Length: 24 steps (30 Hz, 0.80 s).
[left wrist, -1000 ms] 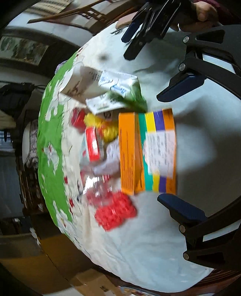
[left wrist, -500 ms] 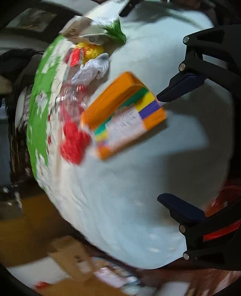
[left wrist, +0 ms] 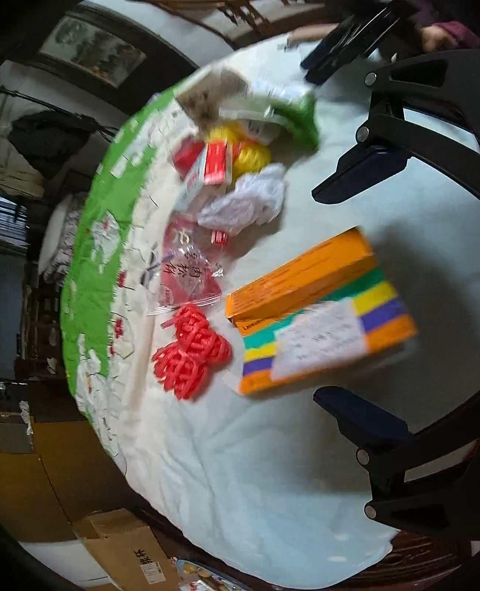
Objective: Collect trash
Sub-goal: 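Return both tools to the bed and reach the left tool to the orange-striped box, then grasp the orange-striped box with the left tool while the right tool grasps the green tissue pack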
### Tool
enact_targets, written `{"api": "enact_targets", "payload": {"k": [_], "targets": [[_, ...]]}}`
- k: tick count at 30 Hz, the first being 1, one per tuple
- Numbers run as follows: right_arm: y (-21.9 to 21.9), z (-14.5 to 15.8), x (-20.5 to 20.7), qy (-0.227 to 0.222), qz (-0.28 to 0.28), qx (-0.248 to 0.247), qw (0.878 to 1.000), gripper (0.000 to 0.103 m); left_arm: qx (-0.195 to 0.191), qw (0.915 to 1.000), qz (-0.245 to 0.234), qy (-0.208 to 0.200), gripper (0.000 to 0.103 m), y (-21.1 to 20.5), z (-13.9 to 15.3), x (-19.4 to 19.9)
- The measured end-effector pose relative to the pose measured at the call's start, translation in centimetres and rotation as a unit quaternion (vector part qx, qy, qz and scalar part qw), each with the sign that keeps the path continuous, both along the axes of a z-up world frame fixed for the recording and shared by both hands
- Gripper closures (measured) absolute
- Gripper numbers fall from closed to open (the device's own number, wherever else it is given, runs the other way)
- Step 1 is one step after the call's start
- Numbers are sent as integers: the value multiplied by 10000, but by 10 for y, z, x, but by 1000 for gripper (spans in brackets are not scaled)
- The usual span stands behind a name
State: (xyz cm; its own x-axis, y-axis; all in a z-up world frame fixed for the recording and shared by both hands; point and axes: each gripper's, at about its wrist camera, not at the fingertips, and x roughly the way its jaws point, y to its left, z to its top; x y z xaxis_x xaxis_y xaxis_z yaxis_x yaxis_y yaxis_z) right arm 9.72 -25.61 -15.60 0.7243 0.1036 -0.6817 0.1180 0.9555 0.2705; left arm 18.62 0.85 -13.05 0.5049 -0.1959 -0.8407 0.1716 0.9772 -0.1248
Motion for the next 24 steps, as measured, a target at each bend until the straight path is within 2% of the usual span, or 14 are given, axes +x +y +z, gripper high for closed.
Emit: {"api": "enact_targets", "payload": {"k": [4,9,11,14,19,22,24], "targets": [[-2,1,-1,-68,83,139,9998,12,756,9967,261,140,4,-6,-29,22],[18,14,-8,-448,610,410,9963,12,735,9960,268,-436,4,-3,-33,11],[39,19,-7,-508,1061,380,9923,12,697,9951,256,-649,4,-2,-35,5],[61,21,2,-534,1267,196,9903,12,654,9949,262,-716,4,-1,-35,3],[66,17,26,-194,1082,393,9932,12,633,9948,242,-757,4,-1,-34,-1],[53,11,38,35,672,380,9970,12,623,9948,232,-769,4,-1,-34,-3],[30,9,33,88,152,339,9993,12,616,9949,214,-765,4,-1,-34,-6]]}}
